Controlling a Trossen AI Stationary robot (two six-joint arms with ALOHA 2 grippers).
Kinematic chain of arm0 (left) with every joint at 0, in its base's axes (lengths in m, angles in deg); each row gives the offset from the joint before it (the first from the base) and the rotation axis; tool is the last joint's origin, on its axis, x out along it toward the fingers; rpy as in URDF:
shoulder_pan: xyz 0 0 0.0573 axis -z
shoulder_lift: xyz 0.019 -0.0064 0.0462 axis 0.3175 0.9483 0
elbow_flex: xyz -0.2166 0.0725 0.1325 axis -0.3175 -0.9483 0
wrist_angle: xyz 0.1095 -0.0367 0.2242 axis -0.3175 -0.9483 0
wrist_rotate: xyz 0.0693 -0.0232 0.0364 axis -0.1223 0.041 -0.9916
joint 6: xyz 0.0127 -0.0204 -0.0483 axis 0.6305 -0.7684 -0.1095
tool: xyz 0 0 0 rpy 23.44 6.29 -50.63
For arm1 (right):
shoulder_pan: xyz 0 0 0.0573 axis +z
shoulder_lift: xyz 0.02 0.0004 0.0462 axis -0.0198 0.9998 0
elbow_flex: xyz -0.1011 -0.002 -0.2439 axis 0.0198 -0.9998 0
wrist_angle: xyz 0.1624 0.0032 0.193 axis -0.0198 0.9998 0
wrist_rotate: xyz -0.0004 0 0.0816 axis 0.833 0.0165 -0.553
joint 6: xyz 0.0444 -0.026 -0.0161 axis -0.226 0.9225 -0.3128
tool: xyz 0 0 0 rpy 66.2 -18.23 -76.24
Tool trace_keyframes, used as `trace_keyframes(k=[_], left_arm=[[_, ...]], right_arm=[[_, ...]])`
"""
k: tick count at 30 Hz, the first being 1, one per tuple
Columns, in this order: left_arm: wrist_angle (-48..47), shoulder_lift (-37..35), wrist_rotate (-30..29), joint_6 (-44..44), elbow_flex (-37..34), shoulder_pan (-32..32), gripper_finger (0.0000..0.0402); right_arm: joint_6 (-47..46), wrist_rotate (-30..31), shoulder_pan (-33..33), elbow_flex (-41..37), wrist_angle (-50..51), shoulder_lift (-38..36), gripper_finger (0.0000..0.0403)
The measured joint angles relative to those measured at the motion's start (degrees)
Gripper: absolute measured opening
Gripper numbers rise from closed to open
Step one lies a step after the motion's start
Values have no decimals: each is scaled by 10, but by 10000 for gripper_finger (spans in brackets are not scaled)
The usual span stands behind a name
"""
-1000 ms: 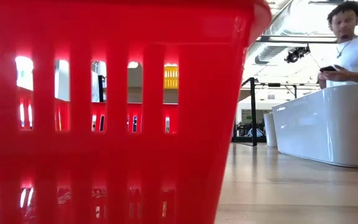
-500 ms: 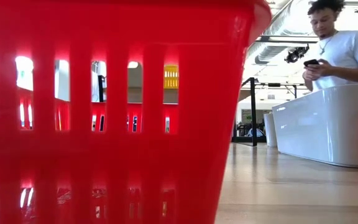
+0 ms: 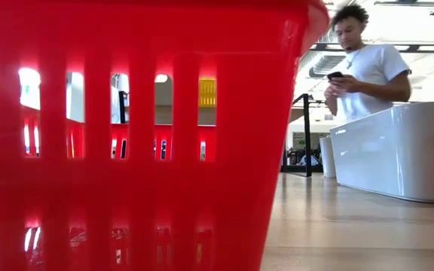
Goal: Stack baskets on shelf by color
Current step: Stack the bottom yellow bin on top of the other yellow bin on the shelf
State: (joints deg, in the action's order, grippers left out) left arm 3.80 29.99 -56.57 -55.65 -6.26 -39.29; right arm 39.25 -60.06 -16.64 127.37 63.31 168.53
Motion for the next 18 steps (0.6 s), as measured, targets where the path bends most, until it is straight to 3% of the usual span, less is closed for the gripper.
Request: trace_keyframes(k=[10,18], left_arm=[[0,0,0,0,0,0,125],[0,0,0,-1,0,0,125]], right_arm=[[0,8,0,0,-4,0,8],[-17,6,-7,0,-9,0,86]])
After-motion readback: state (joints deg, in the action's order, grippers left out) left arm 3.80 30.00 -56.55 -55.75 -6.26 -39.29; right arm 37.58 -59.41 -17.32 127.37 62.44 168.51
